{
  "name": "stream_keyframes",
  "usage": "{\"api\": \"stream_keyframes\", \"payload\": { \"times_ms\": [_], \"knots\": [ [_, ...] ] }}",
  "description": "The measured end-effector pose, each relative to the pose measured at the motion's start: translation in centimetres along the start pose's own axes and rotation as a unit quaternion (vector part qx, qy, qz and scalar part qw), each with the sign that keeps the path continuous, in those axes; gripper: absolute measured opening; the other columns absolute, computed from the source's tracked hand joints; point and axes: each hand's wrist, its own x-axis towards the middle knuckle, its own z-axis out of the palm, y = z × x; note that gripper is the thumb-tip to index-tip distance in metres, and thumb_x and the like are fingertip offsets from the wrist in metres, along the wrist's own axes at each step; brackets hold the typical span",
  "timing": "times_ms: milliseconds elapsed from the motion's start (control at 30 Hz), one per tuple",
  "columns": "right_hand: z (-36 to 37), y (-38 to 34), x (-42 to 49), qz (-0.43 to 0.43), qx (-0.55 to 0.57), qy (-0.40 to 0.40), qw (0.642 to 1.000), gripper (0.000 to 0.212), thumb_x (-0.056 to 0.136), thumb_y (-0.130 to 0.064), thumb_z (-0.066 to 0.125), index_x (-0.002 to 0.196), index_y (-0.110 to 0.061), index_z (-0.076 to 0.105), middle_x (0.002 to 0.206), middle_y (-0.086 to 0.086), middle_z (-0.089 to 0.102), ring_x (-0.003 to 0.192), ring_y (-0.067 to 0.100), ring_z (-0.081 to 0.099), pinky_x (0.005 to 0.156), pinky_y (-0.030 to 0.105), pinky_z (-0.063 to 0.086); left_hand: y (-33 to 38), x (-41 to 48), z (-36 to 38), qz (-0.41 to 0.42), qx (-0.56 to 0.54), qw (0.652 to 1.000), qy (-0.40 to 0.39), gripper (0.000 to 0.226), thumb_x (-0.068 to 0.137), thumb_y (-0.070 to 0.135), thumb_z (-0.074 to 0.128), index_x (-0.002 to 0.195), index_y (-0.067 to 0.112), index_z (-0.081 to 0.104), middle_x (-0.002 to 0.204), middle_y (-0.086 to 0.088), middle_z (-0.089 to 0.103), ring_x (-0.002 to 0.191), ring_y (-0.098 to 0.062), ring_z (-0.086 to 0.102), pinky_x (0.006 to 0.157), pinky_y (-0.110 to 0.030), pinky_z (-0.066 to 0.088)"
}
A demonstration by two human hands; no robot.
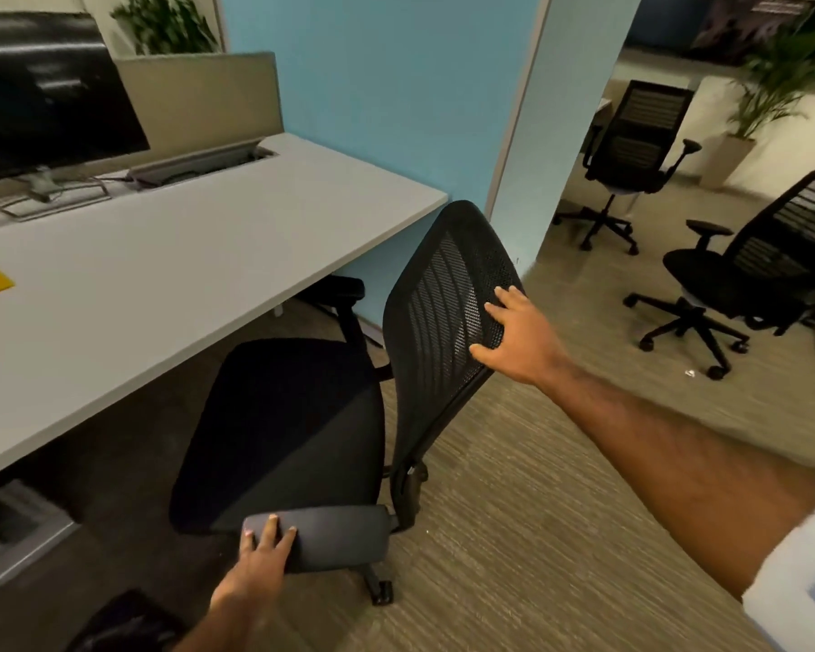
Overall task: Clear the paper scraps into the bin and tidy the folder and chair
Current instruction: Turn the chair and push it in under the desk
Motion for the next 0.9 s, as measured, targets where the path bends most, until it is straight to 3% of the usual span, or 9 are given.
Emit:
{"api": "stream_keyframes", "payload": {
  "times_ms": [200, 367, 533, 633, 700, 733, 800, 833, 900],
  "knots": [
    [1.0, -4.8, 0.4, 0.037, -0.004, 0.010, 0.999, 0.074, 0.079, -0.041, 0.068, 0.141, -0.009, 0.045, 0.159, 0.008, 0.024, 0.149, 0.024, 0.014, 0.114, 0.054, 0.030, -0.2, -2.2, -3.7, -0.017, -0.127, 0.991, 0.039, 0.070, 0.091, 0.034, 0.056, 0.152, 0.015, 0.027, 0.158, -0.007, 0.031, 0.143, -0.020, 0.035, 0.116, -0.026, 0.026],
    [2.1, -7.2, 1.3, 0.016, -0.012, 0.008, 1.000, 0.068, 0.079, -0.041, 0.064, 0.136, -0.008, 0.049, 0.159, 0.009, 0.025, 0.150, 0.025, 0.013, 0.111, 0.058, 0.034, 3.8, -3.9, -12.6, 0.042, -0.196, 0.969, 0.143, 0.067, 0.091, 0.038, 0.061, 0.151, 0.024, 0.032, 0.152, 0.005, 0.038, 0.139, -0.015, 0.039, 0.111, -0.031, 0.036],
    [2.2, -9.3, 2.3, -0.017, -0.002, -0.038, 0.999, 0.064, 0.081, -0.041, 0.057, 0.134, -0.005, 0.051, 0.160, 0.013, 0.020, 0.150, 0.026, 0.008, 0.117, 0.061, 0.013, 10.4, -4.0, -20.6, 0.141, -0.270, 0.930, 0.207, 0.087, 0.081, 0.052, 0.070, 0.152, 0.024, 0.028, 0.154, 0.004, 0.037, 0.141, -0.013, 0.036, 0.112, -0.027, 0.031],
    [2.0, -10.7, 2.9, -0.030, 0.019, -0.072, 0.997, 0.053, 0.083, -0.035, 0.054, 0.124, -0.001, 0.059, 0.160, 0.018, 0.018, 0.150, 0.030, 0.006, 0.120, 0.054, 0.003, 15.1, -3.8, -23.7, 0.198, -0.279, 0.903, 0.260, 0.085, 0.072, 0.059, 0.076, 0.142, 0.026, 0.039, 0.139, 0.007, 0.053, 0.125, -0.008, 0.050, 0.107, -0.030, 0.044],
    [1.4, -11.1, 3.3, -0.046, 0.035, -0.096, 0.994, 0.052, 0.083, -0.032, 0.048, 0.120, 0.002, 0.061, 0.155, 0.021, 0.028, 0.147, 0.033, 0.016, 0.120, 0.050, 0.011, 17.1, -3.4, -24.5, 0.153, -0.279, 0.897, 0.307, 0.077, 0.070, 0.059, 0.076, 0.132, 0.029, 0.043, 0.124, 0.011, 0.059, 0.111, -0.008, 0.058, 0.093, -0.036, 0.053],
    [1.1, -11.1, 3.6, -0.062, 0.047, -0.100, 0.992, 0.053, 0.080, -0.032, 0.042, 0.114, 0.001, 0.065, 0.144, 0.022, 0.043, 0.140, 0.034, 0.031, 0.116, 0.047, 0.024, 17.5, -3.3, -24.7, 0.114, -0.267, 0.898, 0.330, 0.071, 0.073, 0.056, 0.076, 0.130, 0.029, 0.044, 0.121, 0.011, 0.061, 0.107, -0.010, 0.060, 0.087, -0.036, 0.054],
    [0.5, -10.5, 4.6, -0.090, 0.086, -0.076, 0.989, 0.049, 0.071, -0.032, 0.035, 0.086, -0.006, 0.074, 0.104, 0.016, 0.068, 0.109, 0.034, 0.059, 0.092, 0.039, 0.049, 17.4, -3.1, -24.7, 0.051, -0.218, 0.900, 0.374, 0.058, 0.084, 0.047, 0.068, 0.133, 0.028, 0.044, 0.120, 0.008, 0.063, 0.103, -0.014, 0.064, 0.082, -0.037, 0.055],
    [0.3, -10.0, 5.1, -0.107, 0.099, -0.065, 0.987, 0.046, 0.070, -0.032, 0.035, 0.079, -0.010, 0.074, 0.093, 0.011, 0.071, 0.099, 0.032, 0.063, 0.083, 0.039, 0.052, 17.2, -2.8, -24.5, 0.036, -0.202, 0.898, 0.390, 0.053, 0.089, 0.043, 0.063, 0.135, 0.027, 0.043, 0.122, 0.006, 0.064, 0.102, -0.016, 0.066, 0.082, -0.037, 0.055],
    [0.1, -8.9, 5.9, -0.166, 0.088, -0.057, 0.981, 0.040, 0.081, -0.031, 0.041, 0.094, -0.016, 0.075, 0.105, 0.006, 0.072, 0.106, 0.028, 0.063, 0.091, 0.043, 0.050, 16.9, -2.6, -24.2, 0.024, -0.184, 0.897, 0.401, 0.046, 0.095, 0.035, 0.054, 0.138, 0.024, 0.043, 0.123, 0.001, 0.064, 0.099, -0.019, 0.067, 0.082, -0.039, 0.056]
  ]
}}
